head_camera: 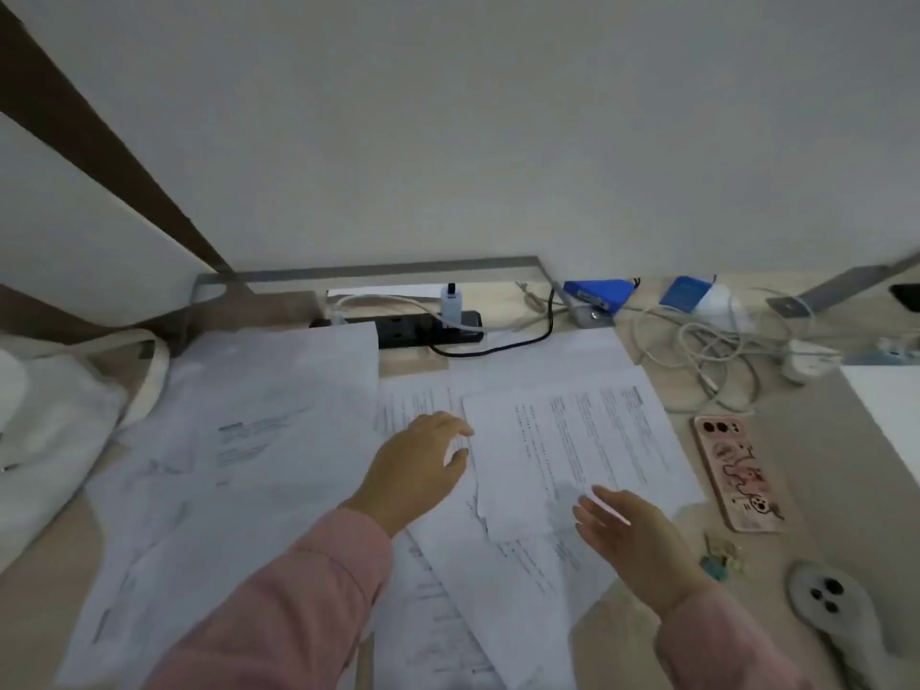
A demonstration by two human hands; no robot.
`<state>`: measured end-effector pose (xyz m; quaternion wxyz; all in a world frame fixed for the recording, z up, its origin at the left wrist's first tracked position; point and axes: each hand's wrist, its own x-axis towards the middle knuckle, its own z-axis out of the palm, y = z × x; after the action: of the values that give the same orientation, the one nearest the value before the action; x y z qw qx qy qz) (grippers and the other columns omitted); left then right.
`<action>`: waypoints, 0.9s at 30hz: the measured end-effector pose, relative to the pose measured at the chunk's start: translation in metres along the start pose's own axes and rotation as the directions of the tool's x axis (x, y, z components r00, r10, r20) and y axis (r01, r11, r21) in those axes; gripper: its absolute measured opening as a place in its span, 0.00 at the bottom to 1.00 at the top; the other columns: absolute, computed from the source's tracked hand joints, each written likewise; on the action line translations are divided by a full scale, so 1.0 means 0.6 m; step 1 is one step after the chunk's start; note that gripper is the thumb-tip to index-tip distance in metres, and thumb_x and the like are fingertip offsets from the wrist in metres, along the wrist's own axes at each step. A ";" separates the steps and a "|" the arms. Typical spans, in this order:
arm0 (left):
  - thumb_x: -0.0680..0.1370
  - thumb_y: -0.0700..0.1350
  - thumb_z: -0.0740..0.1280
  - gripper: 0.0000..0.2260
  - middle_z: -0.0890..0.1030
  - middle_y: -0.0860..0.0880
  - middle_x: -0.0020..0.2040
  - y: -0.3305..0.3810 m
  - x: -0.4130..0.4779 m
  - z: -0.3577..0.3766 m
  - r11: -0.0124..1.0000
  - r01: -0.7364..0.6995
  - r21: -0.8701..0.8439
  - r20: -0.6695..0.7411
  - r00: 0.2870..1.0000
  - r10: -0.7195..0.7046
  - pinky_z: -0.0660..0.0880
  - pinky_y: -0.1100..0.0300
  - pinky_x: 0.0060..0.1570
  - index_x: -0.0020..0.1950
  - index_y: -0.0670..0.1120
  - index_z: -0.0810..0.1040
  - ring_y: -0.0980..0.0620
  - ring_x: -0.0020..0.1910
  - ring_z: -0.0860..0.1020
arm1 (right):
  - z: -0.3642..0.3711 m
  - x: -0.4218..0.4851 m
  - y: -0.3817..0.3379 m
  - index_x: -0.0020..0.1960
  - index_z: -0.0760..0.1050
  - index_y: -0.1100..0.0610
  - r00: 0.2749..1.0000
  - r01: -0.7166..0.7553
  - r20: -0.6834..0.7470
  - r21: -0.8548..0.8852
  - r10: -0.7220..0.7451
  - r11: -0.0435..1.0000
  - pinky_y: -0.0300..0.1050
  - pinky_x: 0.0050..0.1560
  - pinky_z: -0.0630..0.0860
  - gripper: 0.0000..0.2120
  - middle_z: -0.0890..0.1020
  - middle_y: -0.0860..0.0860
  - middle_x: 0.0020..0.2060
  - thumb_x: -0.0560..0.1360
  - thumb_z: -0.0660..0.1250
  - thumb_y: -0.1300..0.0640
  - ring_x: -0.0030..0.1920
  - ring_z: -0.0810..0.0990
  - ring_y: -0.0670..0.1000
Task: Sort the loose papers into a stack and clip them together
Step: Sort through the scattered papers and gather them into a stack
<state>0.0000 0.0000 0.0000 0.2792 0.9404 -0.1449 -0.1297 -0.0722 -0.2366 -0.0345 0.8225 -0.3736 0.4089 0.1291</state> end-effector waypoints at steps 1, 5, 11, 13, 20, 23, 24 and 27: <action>0.79 0.46 0.58 0.15 0.72 0.54 0.66 -0.001 0.005 0.019 1.000 0.021 0.001 0.048 0.999 -0.021 0.66 0.62 0.62 0.66 0.50 0.71 0.55 0.66 0.68 | -0.007 0.008 0.014 0.48 0.73 0.63 0.999 -0.011 -0.043 0.016 0.012 1.000 0.42 0.31 0.80 0.06 0.76 0.61 0.46 0.77 0.59 0.61 0.45 0.77 0.58; 0.80 0.49 0.57 0.21 0.57 0.53 0.77 -0.016 0.024 0.108 0.993 -0.005 0.122 0.212 0.977 -0.021 0.55 0.60 0.71 0.73 0.53 0.62 0.55 0.75 0.55 | -0.029 0.034 0.052 0.27 0.67 0.56 0.998 -0.054 -0.011 0.025 0.054 0.998 0.38 0.25 0.74 0.28 0.66 0.54 0.27 0.38 0.83 0.54 0.30 0.68 0.54; 0.80 0.49 0.55 0.25 0.46 0.50 0.78 -0.024 0.011 0.186 0.975 -0.046 0.218 0.346 0.938 -0.033 0.50 0.58 0.73 0.76 0.52 0.54 0.52 0.77 0.47 | -0.022 0.061 0.070 0.41 0.74 0.61 0.994 -0.013 -0.112 0.056 0.019 0.998 0.38 0.38 0.79 0.04 0.77 0.60 0.42 0.72 0.67 0.61 0.43 0.77 0.56; 0.79 0.51 0.53 0.25 0.47 0.51 0.78 -0.021 0.004 0.192 0.980 -0.044 0.194 0.323 0.946 -0.022 0.49 0.60 0.73 0.76 0.51 0.54 0.53 0.77 0.46 | -0.018 0.068 0.072 0.47 0.75 0.65 0.990 0.008 -0.142 -0.030 -0.012 1.000 0.37 0.39 0.80 0.05 0.78 0.60 0.43 0.76 0.62 0.63 0.43 0.77 0.55; 0.80 0.51 0.56 0.20 0.59 0.58 0.74 -0.011 -0.018 0.196 0.996 0.088 -0.026 0.294 0.953 -0.077 0.57 0.69 0.67 0.72 0.51 0.64 0.59 0.73 0.58 | -0.009 0.077 0.072 0.46 0.72 0.64 0.964 0.102 -0.205 -0.300 -0.169 0.948 0.46 0.42 0.79 0.03 0.80 0.62 0.36 0.73 0.62 0.70 0.36 0.79 0.56; 0.78 0.50 0.62 0.16 0.67 0.60 0.64 -0.015 -0.026 0.183 0.931 0.211 -0.299 0.140 0.974 -0.176 0.63 0.66 0.65 0.66 0.52 0.69 0.57 0.67 0.67 | -0.028 0.070 0.064 0.41 0.73 0.64 0.962 0.130 -0.174 -0.377 -0.208 0.917 0.46 0.42 0.75 0.04 0.78 0.59 0.31 0.72 0.62 0.70 0.34 0.77 0.56; 0.78 0.50 0.63 0.16 0.67 0.59 0.63 -0.019 -0.025 0.179 0.909 0.212 -0.359 0.049 0.977 -0.208 0.64 0.61 0.66 0.65 0.51 0.68 0.57 0.65 0.68 | -0.034 0.065 0.059 0.40 0.72 0.64 0.966 0.135 -0.152 -0.402 -0.211 0.906 0.45 0.42 0.75 0.04 0.77 0.59 0.31 0.72 0.62 0.70 0.34 0.76 0.55; 0.76 0.48 0.66 0.26 0.61 0.56 0.65 -0.033 -0.024 0.159 0.777 0.316 -0.544 -0.095 0.897 -0.432 0.61 0.59 0.65 0.71 0.49 0.61 0.58 0.64 0.63 | -0.062 0.052 0.050 0.39 0.72 0.64 0.983 0.144 -0.042 -0.441 -0.181 0.886 0.41 0.39 0.79 0.04 0.76 0.58 0.31 0.73 0.62 0.69 0.34 0.76 0.54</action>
<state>-0.0405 -0.0256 -0.0860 0.5026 0.8489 0.1168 -0.1145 -0.0890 -0.2457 -0.0882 0.7087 -0.5858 0.3701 0.1326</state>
